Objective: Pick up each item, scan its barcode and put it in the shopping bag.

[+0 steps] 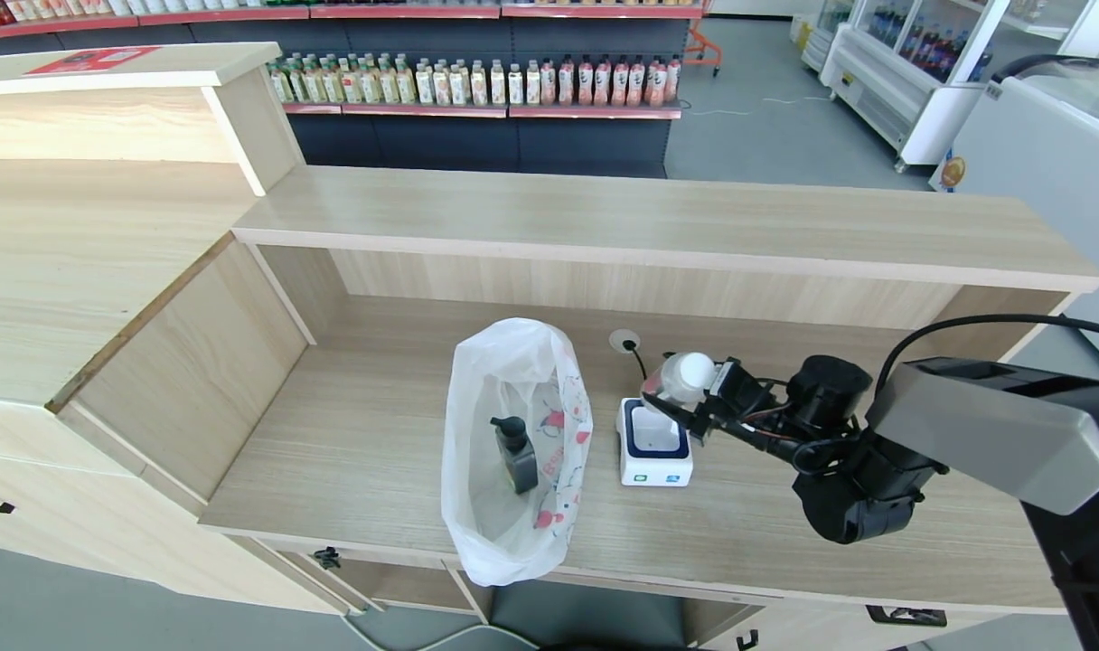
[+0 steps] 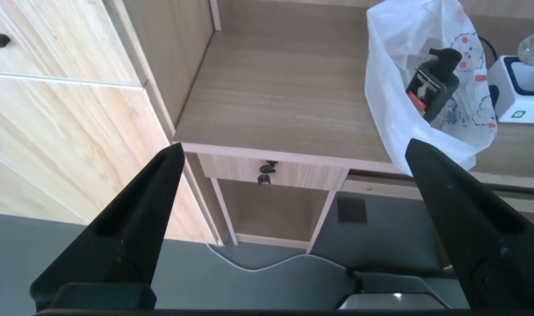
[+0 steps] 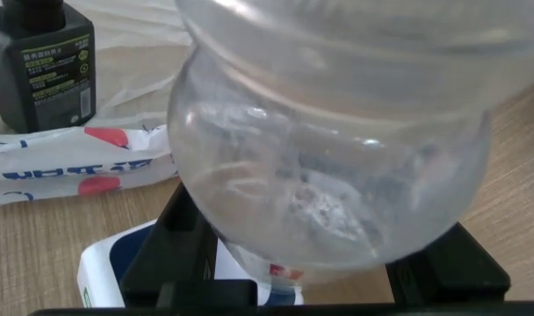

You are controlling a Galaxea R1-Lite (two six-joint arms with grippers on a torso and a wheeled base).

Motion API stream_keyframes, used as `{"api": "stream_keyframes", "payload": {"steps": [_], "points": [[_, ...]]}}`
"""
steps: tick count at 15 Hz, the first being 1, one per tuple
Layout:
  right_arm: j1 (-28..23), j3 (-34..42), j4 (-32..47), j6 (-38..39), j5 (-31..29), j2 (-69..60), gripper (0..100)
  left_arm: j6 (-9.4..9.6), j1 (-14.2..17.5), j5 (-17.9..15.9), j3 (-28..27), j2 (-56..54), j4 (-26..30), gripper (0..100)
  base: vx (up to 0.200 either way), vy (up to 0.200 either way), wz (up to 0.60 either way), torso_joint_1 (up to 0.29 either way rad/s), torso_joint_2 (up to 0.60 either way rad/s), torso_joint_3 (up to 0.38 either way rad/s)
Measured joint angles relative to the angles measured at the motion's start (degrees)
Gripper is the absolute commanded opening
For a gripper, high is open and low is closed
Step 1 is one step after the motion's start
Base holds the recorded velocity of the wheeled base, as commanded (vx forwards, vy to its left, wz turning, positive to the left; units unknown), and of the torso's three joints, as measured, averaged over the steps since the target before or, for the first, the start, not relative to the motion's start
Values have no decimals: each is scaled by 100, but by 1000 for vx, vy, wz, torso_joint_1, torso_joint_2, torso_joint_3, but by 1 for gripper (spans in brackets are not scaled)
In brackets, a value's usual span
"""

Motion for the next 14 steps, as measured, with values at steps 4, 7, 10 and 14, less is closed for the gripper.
{"api": "stream_keyframes", "payload": {"steps": [4, 7, 10, 14], "points": [[9, -107, 2, 6, 0, 79, 0, 0, 0, 0, 0, 0, -2, 100, 0, 0, 0, 0, 0, 0], [15, -132, 16, 9, -6, 101, 0, 0, -2, 0, 0, 0, 0, 100, 0, 0, 0, 0, 0, 0], [24, -134, 29, 9, -12, 85, 0, 2, -2, 0, 0, 0, 0, 100, 0, 0, 0, 0, 0, 0], [24, -124, 65, 55, -17, 10, 0, 9, 0, 0, 0, 0, 0, 100, 0, 0, 0, 0, 0, 0]]}}
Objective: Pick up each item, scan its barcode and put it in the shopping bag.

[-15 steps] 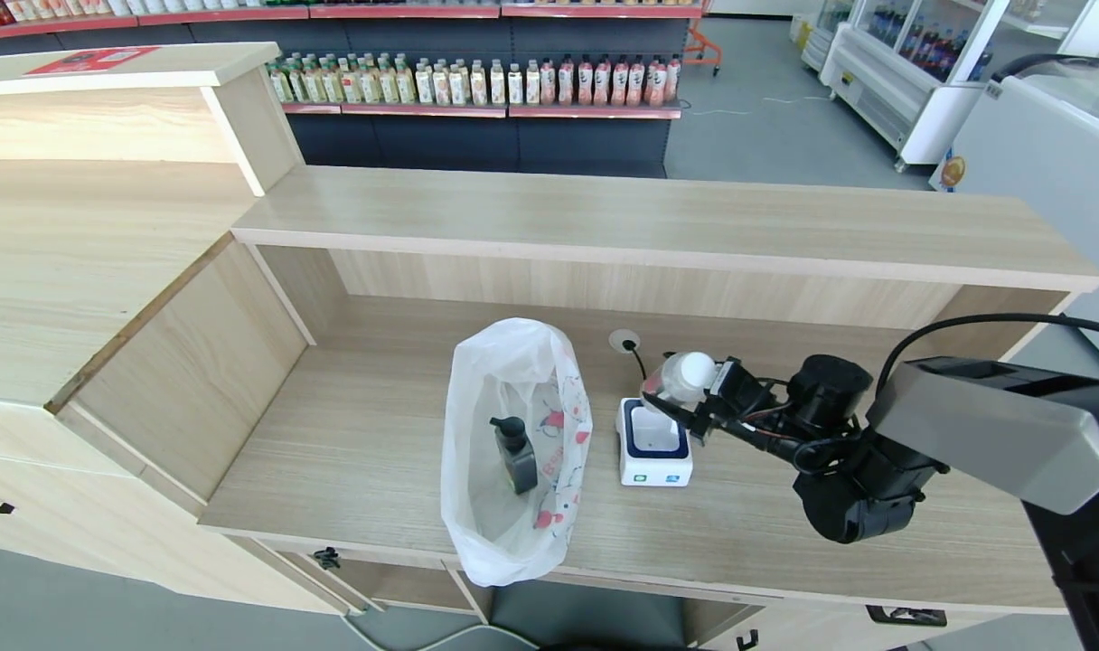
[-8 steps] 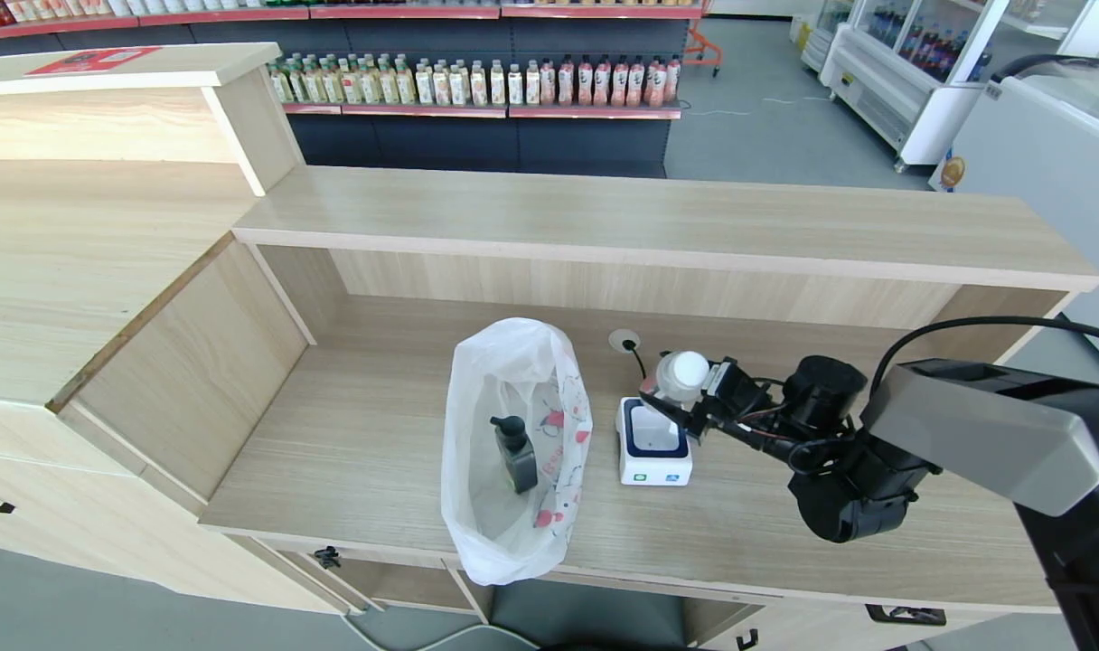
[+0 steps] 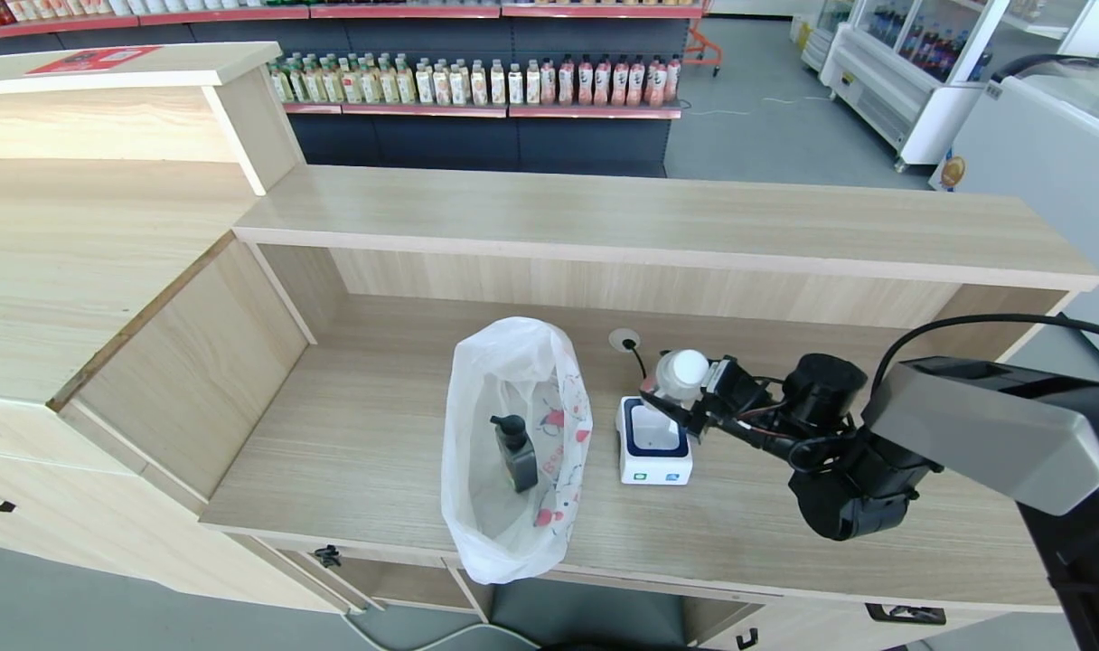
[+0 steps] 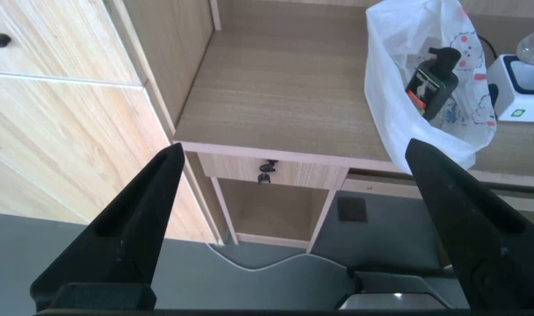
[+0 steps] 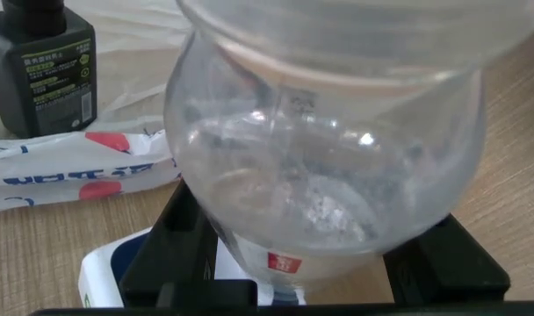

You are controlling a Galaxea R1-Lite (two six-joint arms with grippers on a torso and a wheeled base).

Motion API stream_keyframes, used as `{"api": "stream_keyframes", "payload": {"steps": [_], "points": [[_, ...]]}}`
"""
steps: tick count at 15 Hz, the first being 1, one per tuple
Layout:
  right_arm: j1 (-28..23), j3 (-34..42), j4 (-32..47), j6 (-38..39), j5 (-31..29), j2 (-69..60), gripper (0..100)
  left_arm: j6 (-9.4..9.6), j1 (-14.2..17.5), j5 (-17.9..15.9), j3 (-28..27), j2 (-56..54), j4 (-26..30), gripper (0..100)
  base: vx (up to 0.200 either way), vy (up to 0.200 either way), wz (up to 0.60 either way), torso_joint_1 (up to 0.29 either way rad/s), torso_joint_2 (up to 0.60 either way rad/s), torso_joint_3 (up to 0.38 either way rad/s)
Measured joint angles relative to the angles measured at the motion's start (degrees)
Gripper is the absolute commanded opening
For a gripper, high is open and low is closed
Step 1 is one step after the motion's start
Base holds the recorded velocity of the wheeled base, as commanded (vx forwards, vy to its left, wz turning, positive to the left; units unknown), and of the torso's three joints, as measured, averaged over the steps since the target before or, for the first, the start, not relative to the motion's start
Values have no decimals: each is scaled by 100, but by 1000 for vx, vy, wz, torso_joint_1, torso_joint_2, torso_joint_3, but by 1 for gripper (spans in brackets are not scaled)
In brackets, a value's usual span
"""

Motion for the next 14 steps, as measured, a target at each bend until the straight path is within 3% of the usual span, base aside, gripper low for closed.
{"api": "stream_keyframes", "payload": {"steps": [3, 6, 9, 11, 14], "points": [[-49, -13, 1, 583, -112, -230, 0, 0, 0, 0, 0, 0, 0, 100, 0, 0, 0, 0, 0, 0], [-178, -44, 102, 1802, -1147, -766, 0, 2, 0, 2, 0, 0, 0, 100, 0, 0, 0, 0, 0, 0], [-241, 232, 1476, 2872, -2233, -1701, 0, -11, -4, 0, 0, 0, 0, 100, 0, 0, 0, 0, 0, 0], [-269, 825, 2278, 3517, -2694, -2508, 0, -17, 2, 0, 0, 0, 0, 100, 0, 0, 0, 0, 0, 0], [-280, 1698, 2631, 3795, -3051, -3260, 0, -20, 0, 0, 0, 0, 0, 100, 0, 0, 0, 0, 0, 0]]}}
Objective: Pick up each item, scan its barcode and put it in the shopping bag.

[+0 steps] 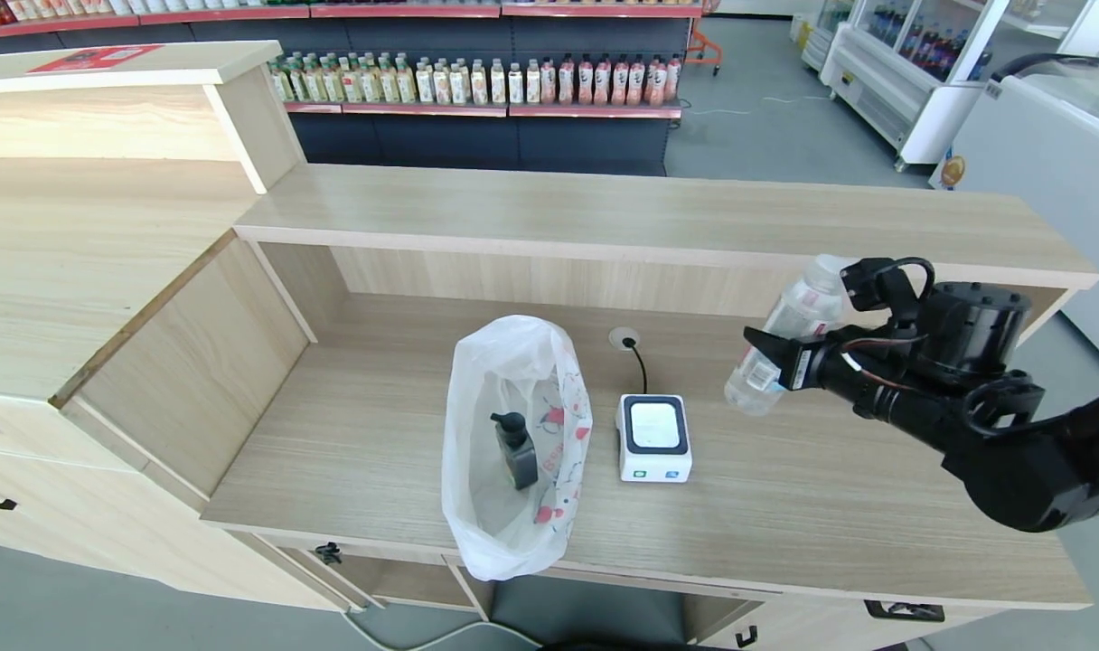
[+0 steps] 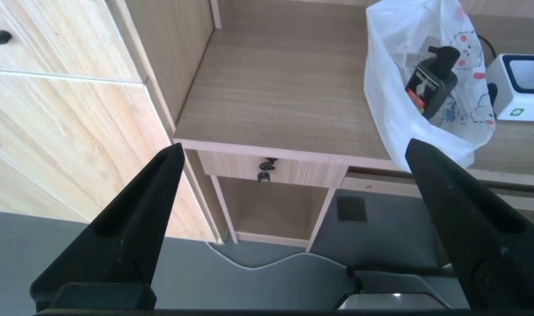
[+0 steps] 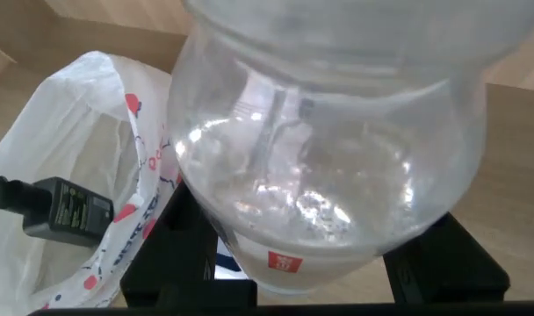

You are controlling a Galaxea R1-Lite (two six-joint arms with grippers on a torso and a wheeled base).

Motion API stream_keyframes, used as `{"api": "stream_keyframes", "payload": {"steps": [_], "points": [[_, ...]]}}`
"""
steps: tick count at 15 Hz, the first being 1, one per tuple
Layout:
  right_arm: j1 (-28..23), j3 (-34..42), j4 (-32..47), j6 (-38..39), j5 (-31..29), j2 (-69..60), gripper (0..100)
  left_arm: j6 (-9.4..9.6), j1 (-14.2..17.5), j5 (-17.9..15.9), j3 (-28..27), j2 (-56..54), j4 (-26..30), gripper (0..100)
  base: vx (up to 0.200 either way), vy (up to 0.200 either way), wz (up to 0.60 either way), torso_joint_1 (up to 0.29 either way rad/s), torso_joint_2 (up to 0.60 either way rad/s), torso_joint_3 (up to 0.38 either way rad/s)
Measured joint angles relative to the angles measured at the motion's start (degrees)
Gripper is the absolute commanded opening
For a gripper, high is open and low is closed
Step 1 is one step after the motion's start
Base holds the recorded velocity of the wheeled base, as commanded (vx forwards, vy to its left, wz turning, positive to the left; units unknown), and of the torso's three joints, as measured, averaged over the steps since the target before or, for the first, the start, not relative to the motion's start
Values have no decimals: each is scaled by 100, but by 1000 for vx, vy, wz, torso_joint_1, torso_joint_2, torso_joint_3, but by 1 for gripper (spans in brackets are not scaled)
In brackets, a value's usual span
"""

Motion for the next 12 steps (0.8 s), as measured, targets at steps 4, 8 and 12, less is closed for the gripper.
{"api": "stream_keyframes", "payload": {"steps": [4, 8, 12], "points": [[-4, 232, -169, 37, -345, -315, 0, -4, 0, 0, 0, 0, -2, 100, 0, 150, 0, 4, 3, 2], [-13, 417, -174, 44, -362, -467, 0, 2, 0, 0, 0, 0, -5, 100, 0, 200, 0, 5, 7, 4], [83, 393, -130, 34, -332, -423, 0, 11, -2, 5, 2, 0, -2, 100, 0, 0, 0, 0, 0, 0]]}}
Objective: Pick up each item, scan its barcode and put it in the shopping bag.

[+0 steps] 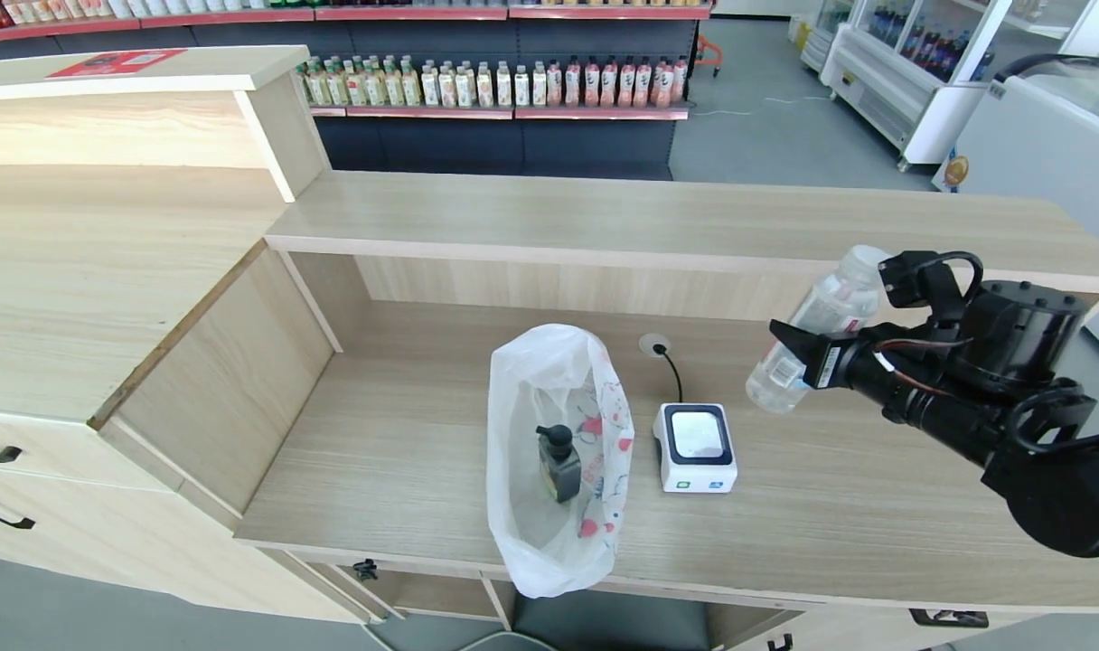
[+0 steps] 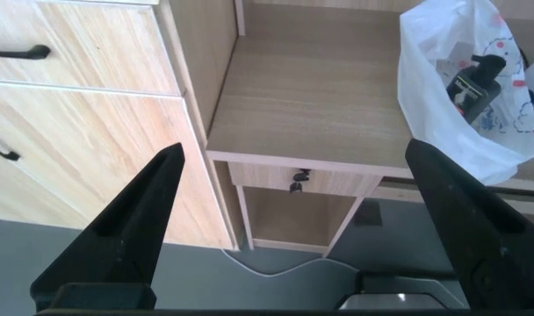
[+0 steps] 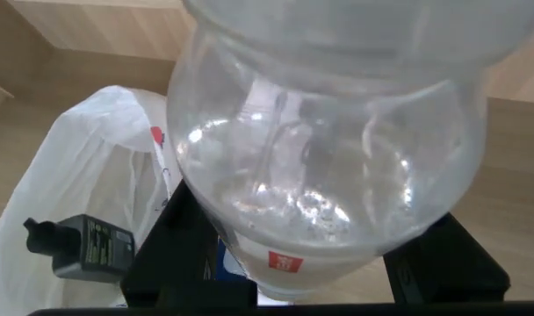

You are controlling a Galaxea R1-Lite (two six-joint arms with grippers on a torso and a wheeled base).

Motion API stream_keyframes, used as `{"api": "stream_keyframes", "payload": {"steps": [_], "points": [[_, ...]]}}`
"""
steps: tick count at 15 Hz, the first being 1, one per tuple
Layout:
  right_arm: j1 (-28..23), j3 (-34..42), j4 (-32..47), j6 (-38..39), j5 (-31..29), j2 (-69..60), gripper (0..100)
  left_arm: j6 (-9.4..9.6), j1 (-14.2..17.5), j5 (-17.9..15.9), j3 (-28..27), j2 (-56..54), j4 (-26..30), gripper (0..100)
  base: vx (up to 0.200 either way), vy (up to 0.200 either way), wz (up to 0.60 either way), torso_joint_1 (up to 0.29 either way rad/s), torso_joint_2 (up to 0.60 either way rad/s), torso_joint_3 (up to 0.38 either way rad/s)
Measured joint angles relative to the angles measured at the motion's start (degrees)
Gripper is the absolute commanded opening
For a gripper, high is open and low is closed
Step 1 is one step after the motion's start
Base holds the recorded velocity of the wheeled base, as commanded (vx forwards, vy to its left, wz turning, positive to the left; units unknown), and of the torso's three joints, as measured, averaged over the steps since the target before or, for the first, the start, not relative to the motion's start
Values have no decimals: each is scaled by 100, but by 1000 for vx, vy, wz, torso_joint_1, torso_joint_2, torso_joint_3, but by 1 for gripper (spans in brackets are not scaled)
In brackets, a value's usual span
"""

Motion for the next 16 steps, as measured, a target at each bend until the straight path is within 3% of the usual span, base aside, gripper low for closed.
{"api": "stream_keyframes", "payload": {"steps": [4, 12, 16], "points": [[319, -263, 5, -30, 130, 315, 0, 0, 9, 0, -2, 0, 2, 100, 0, 0, 0, 0, 0, 0], [1518, -1942, -12, -121, 130, 1969, 0, 11, 5, 2, -2, 0, 2, 100, 0, 0, 0, 0, 0, 0], [1681, -2592, -30, -401, 115, 2661, 0, 9, 2, 2, -2, 0, 2, 100, 0, 0, 0, 0, 0, 0]]}}
